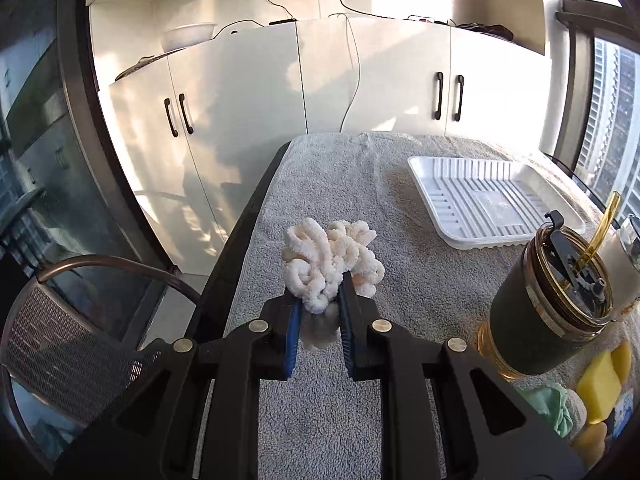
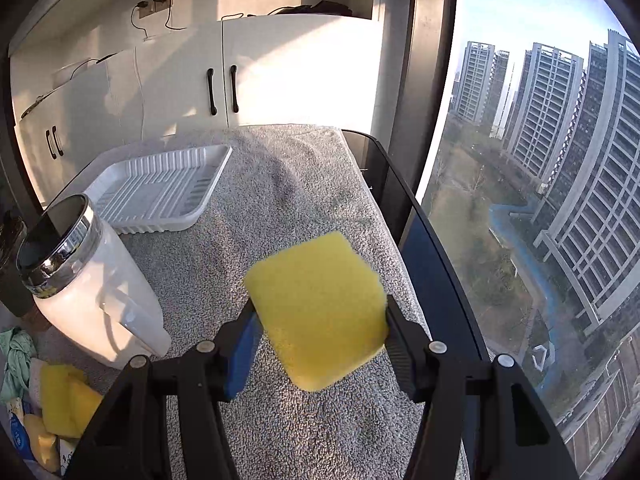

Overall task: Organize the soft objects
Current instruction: 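Carry the loofah and yellow sponge with both grippers over the white tray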

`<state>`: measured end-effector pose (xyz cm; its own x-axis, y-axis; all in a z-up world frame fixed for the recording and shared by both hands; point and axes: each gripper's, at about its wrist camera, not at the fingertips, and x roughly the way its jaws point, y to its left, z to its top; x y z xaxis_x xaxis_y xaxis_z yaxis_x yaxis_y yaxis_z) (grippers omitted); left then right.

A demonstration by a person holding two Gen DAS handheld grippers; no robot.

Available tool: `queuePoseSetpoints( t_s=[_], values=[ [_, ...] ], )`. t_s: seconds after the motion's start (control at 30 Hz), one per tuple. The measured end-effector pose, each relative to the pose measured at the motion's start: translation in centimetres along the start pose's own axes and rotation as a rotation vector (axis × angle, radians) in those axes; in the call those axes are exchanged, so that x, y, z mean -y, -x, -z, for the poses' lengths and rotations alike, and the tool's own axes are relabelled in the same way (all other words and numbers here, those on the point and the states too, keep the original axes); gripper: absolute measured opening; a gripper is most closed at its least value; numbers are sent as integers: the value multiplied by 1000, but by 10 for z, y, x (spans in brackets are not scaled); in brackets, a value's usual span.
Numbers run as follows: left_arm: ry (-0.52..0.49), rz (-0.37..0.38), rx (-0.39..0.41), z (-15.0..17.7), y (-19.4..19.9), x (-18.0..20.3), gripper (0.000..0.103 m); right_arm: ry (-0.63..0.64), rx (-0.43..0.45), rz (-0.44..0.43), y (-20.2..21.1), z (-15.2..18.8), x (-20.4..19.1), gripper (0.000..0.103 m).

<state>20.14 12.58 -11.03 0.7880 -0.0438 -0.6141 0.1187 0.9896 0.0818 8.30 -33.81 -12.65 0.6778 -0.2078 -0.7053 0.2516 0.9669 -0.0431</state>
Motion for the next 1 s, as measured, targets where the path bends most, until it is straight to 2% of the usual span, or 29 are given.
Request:
queuePoseSetpoints(
  t_s=[0.17, 0.47, 0.57, 0.73, 1.0],
  values=[
    [-33, 52, 11, -31, -33, 9, 16, 11, 18, -5, -31, -34, 2, 60],
    [-101, 203, -23, -83, -97, 49, 16, 9, 3, -99, -86, -107, -17, 60],
    [-111, 244, -54, -93, -115, 62, 16, 27, -13, -125, -100, -125, -32, 60],
    [-110, 353, -81, -110, -129, 84, 16, 81, -15, -171, -112, -146, -63, 60],
    [-221, 490, -149, -125, -143, 129, 16, 209, -106, -328, -137, -169, -120, 61]
  ],
)
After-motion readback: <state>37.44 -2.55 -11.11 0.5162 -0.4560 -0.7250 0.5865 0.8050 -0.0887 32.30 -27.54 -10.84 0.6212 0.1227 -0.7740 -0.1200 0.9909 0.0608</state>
